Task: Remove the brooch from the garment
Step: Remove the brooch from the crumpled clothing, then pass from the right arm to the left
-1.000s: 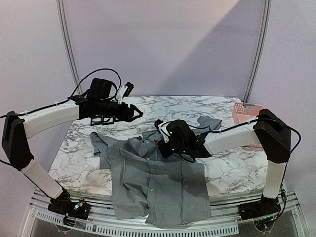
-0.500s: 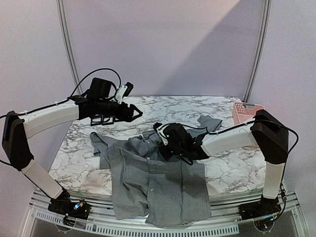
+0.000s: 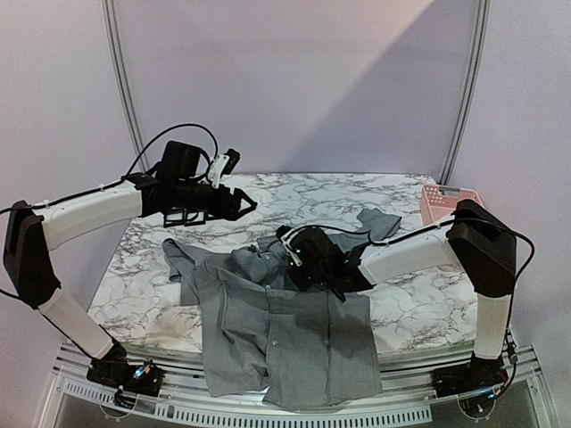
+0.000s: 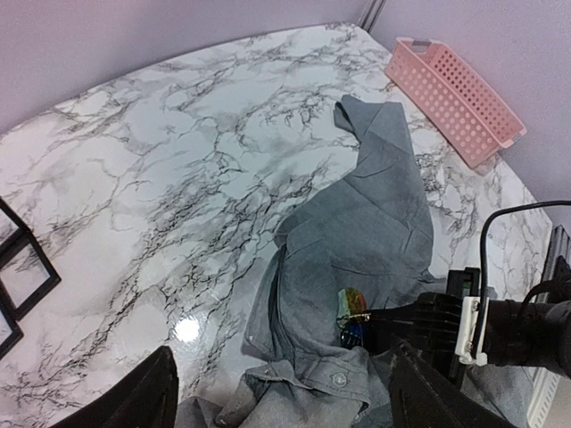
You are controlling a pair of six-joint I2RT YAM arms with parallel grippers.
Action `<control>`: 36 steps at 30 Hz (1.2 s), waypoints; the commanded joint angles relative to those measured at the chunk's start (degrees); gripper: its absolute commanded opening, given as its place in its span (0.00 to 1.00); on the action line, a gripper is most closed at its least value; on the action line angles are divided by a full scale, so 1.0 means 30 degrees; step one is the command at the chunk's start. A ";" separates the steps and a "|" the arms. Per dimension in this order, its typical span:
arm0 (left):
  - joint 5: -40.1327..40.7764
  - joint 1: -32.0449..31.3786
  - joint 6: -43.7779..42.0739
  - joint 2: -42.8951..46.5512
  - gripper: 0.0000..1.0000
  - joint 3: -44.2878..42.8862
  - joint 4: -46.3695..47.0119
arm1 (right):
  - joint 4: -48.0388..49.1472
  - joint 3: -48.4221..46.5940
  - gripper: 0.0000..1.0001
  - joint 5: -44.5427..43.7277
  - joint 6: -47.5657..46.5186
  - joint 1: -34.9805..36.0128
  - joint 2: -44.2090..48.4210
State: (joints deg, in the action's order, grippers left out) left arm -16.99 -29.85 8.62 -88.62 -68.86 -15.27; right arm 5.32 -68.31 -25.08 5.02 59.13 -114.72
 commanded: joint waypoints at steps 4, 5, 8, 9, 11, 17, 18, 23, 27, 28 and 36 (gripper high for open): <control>0.0290 0.0339 0.0008 0.0643 0.82 0.0300 0.0365 | -0.0459 0.0180 0.00 -0.1980 -0.0353 0.0084 0.0236; 0.0342 0.0354 -0.0002 0.0688 0.82 0.0328 0.0368 | -0.0456 0.0234 0.00 -0.2227 -0.0310 0.0056 0.0291; 0.0423 0.0368 -0.0025 0.0866 0.82 0.0419 0.0477 | -0.0501 0.0425 0.00 -0.1956 0.0385 -0.0155 0.1035; 0.0468 0.0354 -0.0050 0.0932 0.82 0.0449 0.0466 | -0.0557 0.0448 0.00 -0.1638 0.0666 -0.0341 0.1325; 0.0503 0.0327 -0.0088 0.1071 0.82 0.0495 0.0510 | -0.0748 0.0470 0.00 -0.1116 0.1648 -0.0824 0.2311; 0.0614 0.0031 -0.0408 0.1687 0.82 0.0396 0.0351 | -0.0035 0.1288 0.00 0.3387 0.3712 -0.2807 0.5313; 0.0657 -0.0095 -0.0533 0.1830 0.82 0.0369 0.0238 | 0.0033 0.1402 0.00 0.4179 0.3883 -0.3137 0.5881; -0.0208 -0.0898 -0.1080 0.2570 0.82 -0.0062 -0.0297 | -0.0053 0.1650 0.00 0.9232 0.3851 -0.4782 0.7481; -0.3005 -0.1404 -0.0682 0.2806 0.82 -0.0469 -0.0230 | -0.0523 0.1375 0.00 1.4304 0.3096 -0.5921 0.8509; -0.3673 -0.1490 -0.0461 0.2804 0.82 -0.0530 -0.0088 | -0.1010 0.1057 0.00 1.5076 0.2798 -0.6049 0.8592; -0.6768 -0.1565 0.1627 0.2122 0.85 -0.1209 0.0399 | -0.4599 -0.2405 0.00 2.0842 0.1844 -0.6151 0.8034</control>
State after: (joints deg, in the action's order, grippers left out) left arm -31.99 -34.50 9.41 -81.12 -70.39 -14.90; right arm -4.08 -71.75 24.23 11.88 40.75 -90.37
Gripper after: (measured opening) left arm 0.847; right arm 0.006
